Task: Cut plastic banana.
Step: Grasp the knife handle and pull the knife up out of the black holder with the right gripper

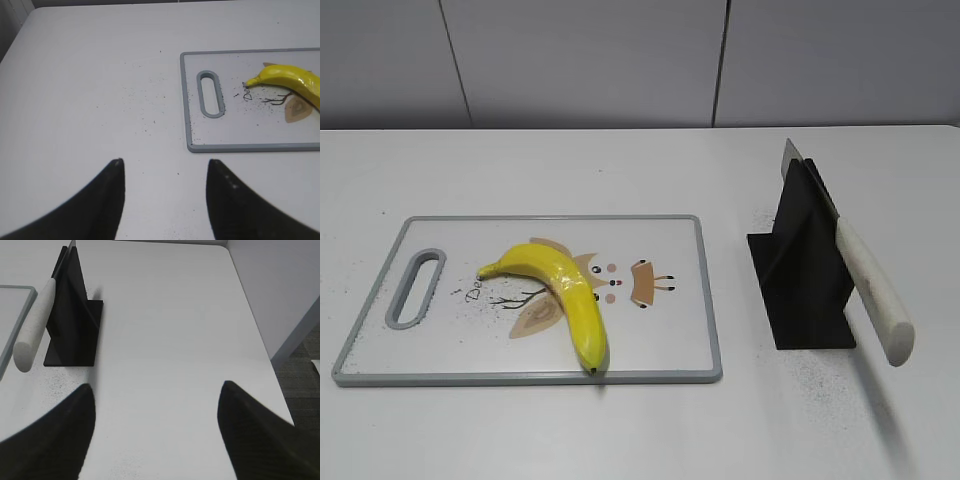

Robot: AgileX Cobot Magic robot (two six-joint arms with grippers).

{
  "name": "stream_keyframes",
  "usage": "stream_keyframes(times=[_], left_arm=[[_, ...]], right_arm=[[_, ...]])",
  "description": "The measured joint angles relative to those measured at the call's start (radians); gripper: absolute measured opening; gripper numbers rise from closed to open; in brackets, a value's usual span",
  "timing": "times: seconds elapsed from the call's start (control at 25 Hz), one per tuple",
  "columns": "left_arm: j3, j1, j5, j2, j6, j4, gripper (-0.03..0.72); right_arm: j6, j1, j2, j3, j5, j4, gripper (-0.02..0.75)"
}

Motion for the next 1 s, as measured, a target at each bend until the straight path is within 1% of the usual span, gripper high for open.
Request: stream_keyframes(times=[1.0], left_arm=[[0.0, 0.0, 0.0, 0.0, 0.0, 0.0, 0.491]], right_arm=[[0.0, 0.0, 0.0, 0.0, 0.001, 0.0, 0.575]])
